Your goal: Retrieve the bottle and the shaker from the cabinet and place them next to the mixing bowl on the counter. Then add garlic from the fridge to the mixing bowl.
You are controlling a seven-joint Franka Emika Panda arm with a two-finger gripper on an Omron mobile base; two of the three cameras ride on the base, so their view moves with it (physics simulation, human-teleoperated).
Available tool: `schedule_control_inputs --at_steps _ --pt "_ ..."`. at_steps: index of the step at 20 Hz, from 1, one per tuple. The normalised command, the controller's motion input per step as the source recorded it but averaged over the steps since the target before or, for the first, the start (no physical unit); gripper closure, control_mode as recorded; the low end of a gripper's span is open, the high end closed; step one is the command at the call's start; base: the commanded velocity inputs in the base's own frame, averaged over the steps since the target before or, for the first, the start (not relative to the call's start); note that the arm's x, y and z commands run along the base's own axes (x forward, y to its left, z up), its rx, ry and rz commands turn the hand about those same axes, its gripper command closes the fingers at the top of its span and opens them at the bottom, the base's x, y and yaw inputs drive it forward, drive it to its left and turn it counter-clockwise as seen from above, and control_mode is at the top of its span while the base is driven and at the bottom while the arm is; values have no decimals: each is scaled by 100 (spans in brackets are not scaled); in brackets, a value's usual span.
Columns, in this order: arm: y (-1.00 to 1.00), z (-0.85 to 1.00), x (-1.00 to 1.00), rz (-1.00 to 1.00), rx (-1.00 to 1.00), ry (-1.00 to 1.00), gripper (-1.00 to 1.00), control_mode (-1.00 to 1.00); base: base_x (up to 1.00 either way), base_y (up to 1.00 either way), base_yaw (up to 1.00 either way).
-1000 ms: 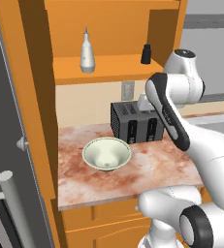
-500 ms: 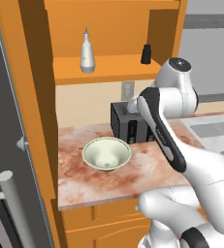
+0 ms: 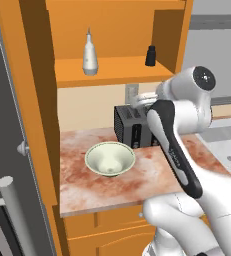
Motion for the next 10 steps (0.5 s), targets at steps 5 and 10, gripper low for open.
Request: schedule_control_inputs --at_steps 5,10 --pt "13 47 -2 23 1 -3 -100 -100 0 0 0" --pt "3 19 3 12 0 -1 -100 -100 0 0 0"
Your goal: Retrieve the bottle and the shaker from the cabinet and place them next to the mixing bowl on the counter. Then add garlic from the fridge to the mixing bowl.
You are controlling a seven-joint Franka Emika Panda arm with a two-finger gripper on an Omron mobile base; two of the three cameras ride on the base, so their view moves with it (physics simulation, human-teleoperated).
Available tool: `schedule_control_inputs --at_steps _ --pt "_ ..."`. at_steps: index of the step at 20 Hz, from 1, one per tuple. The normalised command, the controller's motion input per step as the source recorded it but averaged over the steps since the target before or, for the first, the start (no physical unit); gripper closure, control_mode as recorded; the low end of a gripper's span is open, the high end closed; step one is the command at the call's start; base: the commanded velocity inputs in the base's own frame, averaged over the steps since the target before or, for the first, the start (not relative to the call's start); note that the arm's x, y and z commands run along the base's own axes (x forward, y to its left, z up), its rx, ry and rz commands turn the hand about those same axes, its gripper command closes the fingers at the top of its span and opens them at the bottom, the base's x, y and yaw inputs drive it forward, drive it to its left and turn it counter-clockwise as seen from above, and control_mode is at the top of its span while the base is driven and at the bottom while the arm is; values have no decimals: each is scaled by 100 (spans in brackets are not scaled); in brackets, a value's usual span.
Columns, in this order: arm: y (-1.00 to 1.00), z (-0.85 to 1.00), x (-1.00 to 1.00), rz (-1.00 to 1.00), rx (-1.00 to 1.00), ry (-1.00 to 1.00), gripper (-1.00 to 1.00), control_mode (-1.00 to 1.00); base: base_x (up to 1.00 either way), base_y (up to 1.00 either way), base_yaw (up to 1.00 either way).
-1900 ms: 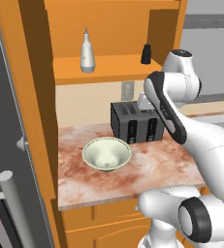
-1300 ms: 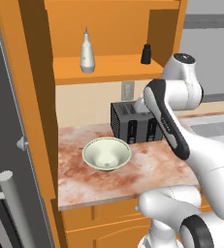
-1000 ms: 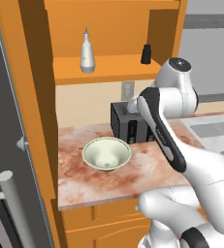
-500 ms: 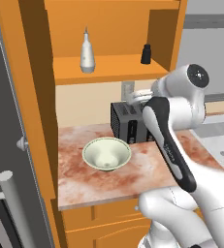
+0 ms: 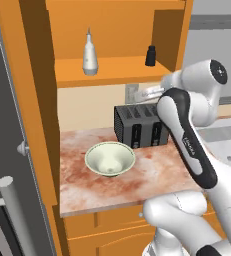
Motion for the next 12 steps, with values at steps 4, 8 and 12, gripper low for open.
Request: schedule_control_inputs --at_steps 4,8,12 --pt "36 0 55 8 0 -3 -100 -100 0 0 0" --pt "70 2 21 0 -3 0 -100 -100 0 0 0" --pt "64 22 4 -12 -15 -3 -100 -100 0 0 0"
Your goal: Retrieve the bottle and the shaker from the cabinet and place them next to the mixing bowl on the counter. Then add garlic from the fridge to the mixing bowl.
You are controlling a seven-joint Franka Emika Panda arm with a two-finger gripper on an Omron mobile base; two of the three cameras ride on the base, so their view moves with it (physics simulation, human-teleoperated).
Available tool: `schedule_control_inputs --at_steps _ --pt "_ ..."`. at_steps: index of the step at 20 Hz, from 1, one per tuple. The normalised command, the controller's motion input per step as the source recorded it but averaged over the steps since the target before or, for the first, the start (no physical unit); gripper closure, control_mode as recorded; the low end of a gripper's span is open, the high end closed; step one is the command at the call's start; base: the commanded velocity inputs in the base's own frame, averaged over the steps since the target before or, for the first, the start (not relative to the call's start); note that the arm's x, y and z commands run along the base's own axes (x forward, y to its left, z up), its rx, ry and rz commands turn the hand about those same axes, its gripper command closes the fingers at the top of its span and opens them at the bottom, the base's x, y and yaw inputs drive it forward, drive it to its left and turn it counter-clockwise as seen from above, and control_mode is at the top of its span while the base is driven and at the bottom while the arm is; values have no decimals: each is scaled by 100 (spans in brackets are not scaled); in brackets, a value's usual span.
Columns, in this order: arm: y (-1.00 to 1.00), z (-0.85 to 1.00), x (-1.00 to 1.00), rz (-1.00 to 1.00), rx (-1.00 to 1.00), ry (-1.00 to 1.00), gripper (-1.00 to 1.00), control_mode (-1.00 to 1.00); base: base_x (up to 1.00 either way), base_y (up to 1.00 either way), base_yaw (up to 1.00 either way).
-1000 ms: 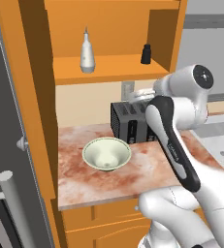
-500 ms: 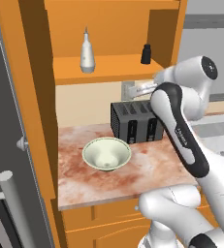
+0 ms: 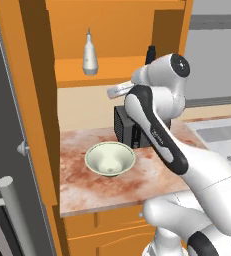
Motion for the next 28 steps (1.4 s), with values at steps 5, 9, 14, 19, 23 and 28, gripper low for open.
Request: schedule_control_inputs --at_steps 5,9,14,19,23,28 --pt "36 33 20 -5 -11 0 -100 -100 0 0 0" --pt "0 11 12 0 1 -3 -100 -100 0 0 0" --pt "0 23 0 0 10 -3 -100 -100 0 0 0" --pt "1 15 28 -5 13 -6 -100 -100 0 0 0" --pt "13 19 42 -9 1 -1 -100 -100 0 0 0" --pt "14 3 25 -3 0 0 -100 -100 0 0 0"
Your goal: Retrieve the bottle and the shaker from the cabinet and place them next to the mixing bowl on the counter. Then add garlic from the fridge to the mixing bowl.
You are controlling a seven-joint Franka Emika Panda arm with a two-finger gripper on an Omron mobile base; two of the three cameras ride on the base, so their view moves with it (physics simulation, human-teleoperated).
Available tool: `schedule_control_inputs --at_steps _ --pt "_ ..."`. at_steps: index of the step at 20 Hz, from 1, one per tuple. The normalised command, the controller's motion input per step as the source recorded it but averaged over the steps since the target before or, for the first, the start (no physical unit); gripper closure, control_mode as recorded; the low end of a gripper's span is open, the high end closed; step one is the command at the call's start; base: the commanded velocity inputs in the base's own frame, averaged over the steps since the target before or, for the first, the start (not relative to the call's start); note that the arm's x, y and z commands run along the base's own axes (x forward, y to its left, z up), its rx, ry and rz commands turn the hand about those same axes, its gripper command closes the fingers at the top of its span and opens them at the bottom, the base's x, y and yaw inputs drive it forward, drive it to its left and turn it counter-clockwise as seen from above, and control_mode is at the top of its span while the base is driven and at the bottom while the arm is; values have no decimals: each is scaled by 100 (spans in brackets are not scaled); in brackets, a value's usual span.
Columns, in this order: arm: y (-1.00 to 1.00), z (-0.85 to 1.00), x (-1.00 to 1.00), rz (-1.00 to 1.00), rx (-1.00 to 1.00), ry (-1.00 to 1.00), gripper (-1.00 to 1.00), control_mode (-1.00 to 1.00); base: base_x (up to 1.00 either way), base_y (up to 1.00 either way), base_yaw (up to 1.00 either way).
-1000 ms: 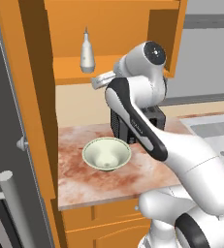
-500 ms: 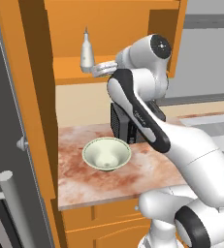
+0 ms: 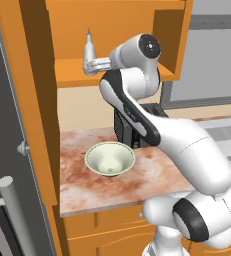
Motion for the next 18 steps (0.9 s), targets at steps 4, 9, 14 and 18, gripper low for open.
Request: schedule_control_inputs --at_steps 4,9,14,18 --pt "0 3 0 2 0 0 -100 -100 0 0 0" --pt "0 0 11 6 0 0 -100 -100 0 0 0" --pt "0 15 25 6 0 2 -100 -100 0 0 0" --pt "0 35 16 0 0 8 -100 -100 0 0 0"
